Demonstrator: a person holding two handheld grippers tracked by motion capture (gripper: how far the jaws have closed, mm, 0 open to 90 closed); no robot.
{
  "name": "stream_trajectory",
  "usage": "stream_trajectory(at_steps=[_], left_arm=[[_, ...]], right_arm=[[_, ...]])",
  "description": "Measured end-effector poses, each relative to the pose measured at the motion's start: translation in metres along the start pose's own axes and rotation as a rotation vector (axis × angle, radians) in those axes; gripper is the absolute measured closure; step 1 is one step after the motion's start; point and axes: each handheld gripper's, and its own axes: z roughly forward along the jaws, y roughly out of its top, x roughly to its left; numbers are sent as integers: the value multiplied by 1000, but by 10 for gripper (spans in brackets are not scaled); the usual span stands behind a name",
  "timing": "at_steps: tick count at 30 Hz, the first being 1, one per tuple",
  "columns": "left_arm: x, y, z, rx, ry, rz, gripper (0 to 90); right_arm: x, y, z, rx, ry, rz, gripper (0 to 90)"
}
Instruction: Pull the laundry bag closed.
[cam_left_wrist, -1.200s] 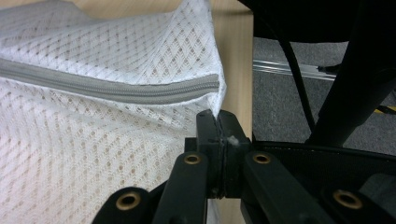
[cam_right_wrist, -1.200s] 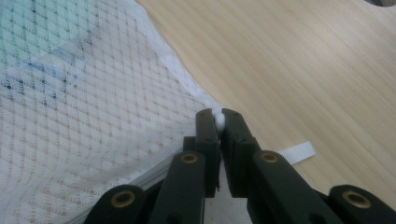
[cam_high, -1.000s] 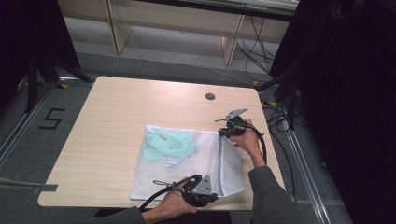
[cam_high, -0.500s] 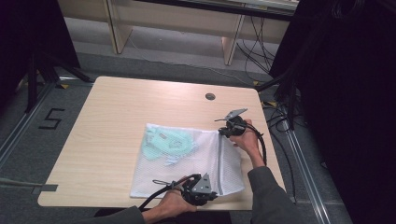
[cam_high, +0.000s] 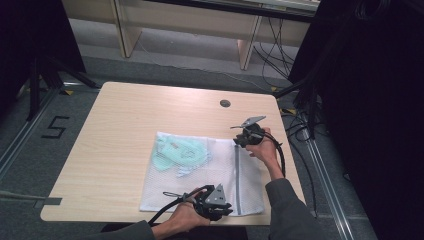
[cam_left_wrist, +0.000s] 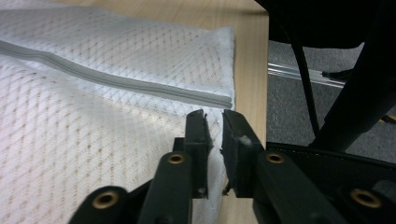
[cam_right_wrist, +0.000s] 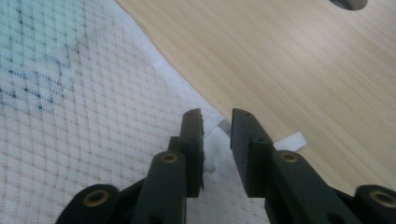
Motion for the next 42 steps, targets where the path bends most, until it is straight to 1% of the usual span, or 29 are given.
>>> stream_trajectory(at_steps=[2,3,5,7,9,10,12,13,14,16,18,20,21,23,24,25,28,29,32,33,34,35,36,37,38,39,40,41,42], left_arm=[[1,2,-5,-29,-20,-9,745],[1,3,-9,-34,-16,-5,730],[3,5,-14,-49,0,-26,692],[6,5,-19,-53,8,-43,647],[10,5,-24,-62,18,-47,604],[10,5,-26,-65,25,-58,586],[14,4,-31,-63,38,-64,554],[16,4,-33,-74,43,-72,541],[18,4,-36,-59,56,-68,525],[22,3,-37,-63,63,-87,492],[26,3,-40,-54,93,-74,483],[30,2,-43,-59,100,-96,467],[32,1,-45,-63,117,-92,462],[35,0,-48,-71,127,-101,445],[36,0,-51,-59,136,-101,437],[37,-1,-52,-73,135,-111,429],[40,-3,-60,-64,151,-109,410],[41,-4,-62,-71,159,-122,406],[46,-7,-73,-69,169,-122,398],[47,-9,-76,-73,181,-136,395],[49,-11,-81,-67,189,-143,393],[51,-13,-83,-78,200,-151,392],[53,-14,-88,-74,201,-163,389],[54,-15,-91,-79,213,-164,387],[56,-16,-94,-76,211,-168,386],[56,-17,-96,-86,218,-168,382],[57,-18,-99,-84,222,-180,375],[57,-19,-102,-93,238,-185,370],[59,-20,-105,-83,232,-172,367]], right_arm=[[0,2,-2,-8,3,3,706],[0,2,-2,-24,8,5,686],[1,3,-6,8,10,29,637],[2,4,-6,11,-3,38,602],[5,4,-6,-10,-11,41,567],[7,5,-9,-1,-10,41,559],[9,5,-11,-21,-13,48,544],[9,6,-14,-9,-3,43,538],[10,6,-14,-28,-2,47,533],[12,6,-17,-20,3,68,527],[13,6,-19,-17,11,60,519],[14,6,-20,-20,10,70,507],[15,6,-21,-24,13,68,502],[18,5,-24,-18,33,99,500],[20,3,-24,-35,30,109,496],[21,2,-25,-31,30,106,492],[26,0,-30,-17,45,108,474],[28,-1,-30,-44,31,115,474],[32,-2,-36,-40,37,108,457],[34,-1,-40,-26,58,119,453],[34,-3,-37,-74,44,98,451],[34,-4,-38,-92,62,59,446],[39,-5,-40,-73,53,110,444],[39,-6,-42,-64,68,81,442],[42,-7,-40,-103,66,77,439],[42,-7,-45,-73,73,61,438],[45,-9,-43,-115,64,64,437],[47,-9,-45,-107,71,74,435],[49,-9,-47,-106,77,76,431]])
